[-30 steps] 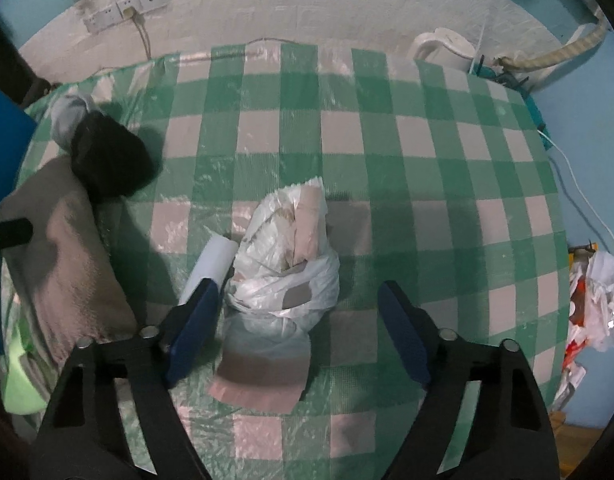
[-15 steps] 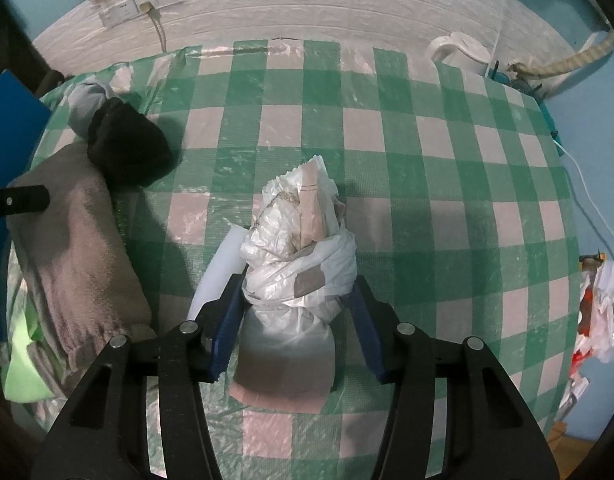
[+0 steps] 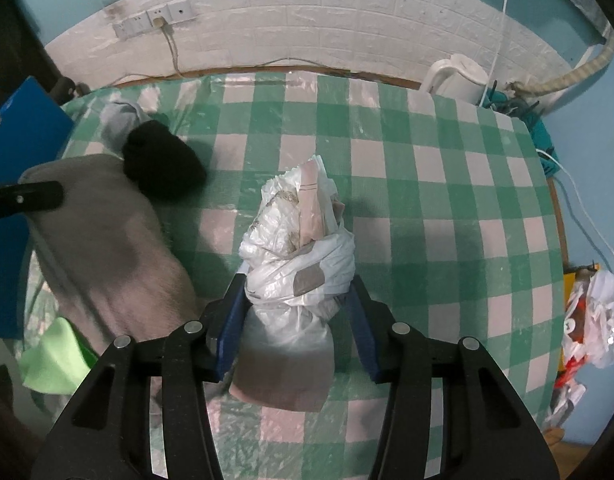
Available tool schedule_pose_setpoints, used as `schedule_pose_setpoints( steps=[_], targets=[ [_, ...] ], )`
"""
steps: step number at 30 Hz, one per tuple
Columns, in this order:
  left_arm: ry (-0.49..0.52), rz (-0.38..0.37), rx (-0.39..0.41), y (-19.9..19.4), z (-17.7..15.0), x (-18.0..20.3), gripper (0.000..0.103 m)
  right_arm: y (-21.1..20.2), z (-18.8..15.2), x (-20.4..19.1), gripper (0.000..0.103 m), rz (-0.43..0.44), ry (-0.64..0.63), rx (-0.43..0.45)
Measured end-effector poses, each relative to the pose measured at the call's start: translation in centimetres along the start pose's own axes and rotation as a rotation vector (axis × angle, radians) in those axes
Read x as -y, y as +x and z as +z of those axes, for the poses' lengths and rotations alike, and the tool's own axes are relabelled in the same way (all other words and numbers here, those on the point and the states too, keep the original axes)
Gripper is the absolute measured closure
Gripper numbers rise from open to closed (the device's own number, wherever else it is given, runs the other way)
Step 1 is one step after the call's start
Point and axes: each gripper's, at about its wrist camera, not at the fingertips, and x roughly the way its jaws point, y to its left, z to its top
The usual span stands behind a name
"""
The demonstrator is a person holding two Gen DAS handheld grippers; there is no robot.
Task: Organize soft objects
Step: 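Grasp the grey plush cushion with the left gripper and lift it while the right holds the bag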
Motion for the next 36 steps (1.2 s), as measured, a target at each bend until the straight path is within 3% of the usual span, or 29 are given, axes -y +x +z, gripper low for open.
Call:
schedule_pose_setpoints(
  steps=[9,16,17,19,22,28,36],
  targets=[
    [-0.102,-0.031,-0.084,2.5,-0.7,-0.5,0.043,0.3,-0.6,0.0,0.054,0.021,0.015,-0.013],
    [-0.093,-0.034,-0.109,3.4,-1.8,1.0,0.042,0.8,-0.9,-0.3,0.054,0.031,0.008,-0.022],
    [-0.078,-0.022,-0.102,3.4,-1.9,1.3,0.042,0.8,-0.9,-0.4,0.054,0.03,0.005,-0.023],
    [-0.061,-0.01,-0.092,3.4,-2.1,1.4,0.063,0.8,-1.0,-0.5,0.054,0.03,0.0,-0.021],
    [-0.039,-0.002,-0.077,3.0,-2.0,1.4,0.077,0.5,-1.1,-0.5,0.054,0.02,-0.004,-0.014],
    [0.003,-0.004,-0.004,1.0,-1.9,1.7,0.085,-0.3,-1.0,-0.5,0.054,0.009,-0.003,0.002],
    [0.076,-0.014,0.116,-2.6,-1.8,3.3,0.087,-2.5,-0.8,-0.9,0.054,-0.015,-0.011,0.041]
  ],
)
